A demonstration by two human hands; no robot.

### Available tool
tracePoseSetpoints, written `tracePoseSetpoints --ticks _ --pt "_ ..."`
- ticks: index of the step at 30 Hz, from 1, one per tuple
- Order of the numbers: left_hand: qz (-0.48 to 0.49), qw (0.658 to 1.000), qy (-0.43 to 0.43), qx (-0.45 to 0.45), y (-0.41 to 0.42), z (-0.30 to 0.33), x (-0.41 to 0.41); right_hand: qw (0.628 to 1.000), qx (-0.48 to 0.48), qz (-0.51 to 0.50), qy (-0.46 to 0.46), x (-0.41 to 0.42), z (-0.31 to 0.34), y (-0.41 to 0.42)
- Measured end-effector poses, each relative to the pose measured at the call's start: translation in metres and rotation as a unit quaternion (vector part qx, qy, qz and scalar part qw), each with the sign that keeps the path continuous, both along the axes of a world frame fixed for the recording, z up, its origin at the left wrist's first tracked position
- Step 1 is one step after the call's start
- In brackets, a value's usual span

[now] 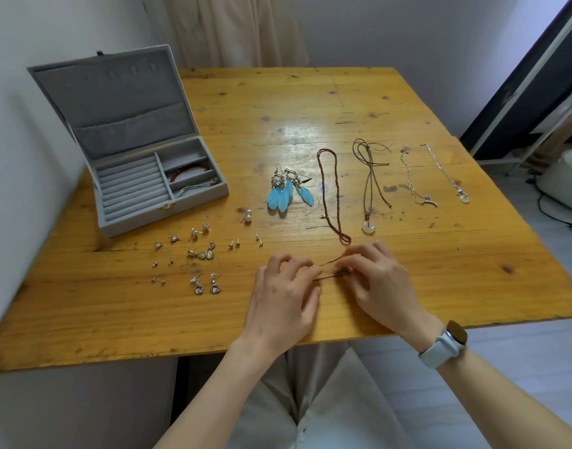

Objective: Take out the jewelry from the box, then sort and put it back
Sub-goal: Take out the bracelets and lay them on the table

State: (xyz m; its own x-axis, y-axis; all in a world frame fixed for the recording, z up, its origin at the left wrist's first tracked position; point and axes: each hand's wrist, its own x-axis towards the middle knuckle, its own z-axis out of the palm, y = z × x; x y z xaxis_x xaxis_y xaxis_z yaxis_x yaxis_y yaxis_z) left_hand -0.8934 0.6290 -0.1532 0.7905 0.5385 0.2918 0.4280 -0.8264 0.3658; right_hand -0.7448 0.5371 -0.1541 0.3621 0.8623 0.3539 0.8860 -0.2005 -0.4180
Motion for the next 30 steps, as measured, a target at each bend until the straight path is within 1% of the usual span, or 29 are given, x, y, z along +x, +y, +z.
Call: tracePoseSetpoints --ticks 2,4,6,9,11,13,17,21,25,28,30 --pt "-0.029 0.999 0.024 0.002 -0.001 -0.002 -0.006 0.999 -0.015 0.032 -0.028 0.001 -0.003 -0.005" --pt "-0.040 0.999 0.037 -0.004 -0.001 -0.003 -0.009 0.999 -0.020 0.037 -0.033 0.003 -0.003 -0.006" --pt "-0.042 0.999 0.025 -0.023 0.000 -0.002 -0.010 0.999 -0.012 0.031 -0.007 0.004 -0.002 -0.005" --pt "-0.036 0.997 -0.022 -0.058 0.005 0.003 -0.010 0.998 0.001 0.028 0.051 0.002 0.005 0.005" --pt "-0.027 0.996 -0.045 -0.066 0.013 0.009 -0.009 0.996 0.011 0.033 0.078 0.000 0.014 0.017" --pt "-0.018 0.996 -0.050 -0.071 0.027 0.018 -0.008 0.995 0.020 0.035 0.097 -0.002 0.022 0.036" --pt "0.030 0.997 -0.039 -0.054 0.071 0.038 -0.010 0.992 0.013 0.043 0.116 -0.006 0.038 0.092" --pt "0.130 0.991 -0.014 -0.025 0.135 0.056 -0.022 0.991 -0.023 0.066 0.117 -0.012 0.049 0.164" --pt "0.247 0.968 0.047 -0.013 0.194 0.055 -0.043 0.992 -0.051 0.090 0.076 -0.022 0.057 0.236" --pt "0.278 0.956 0.092 -0.016 0.218 0.048 -0.053 0.992 -0.089 0.090 0.018 -0.030 0.059 0.277" --pt "0.285 0.953 0.101 -0.028 0.226 0.040 -0.057 0.987 -0.126 0.082 -0.060 -0.037 0.058 0.299"
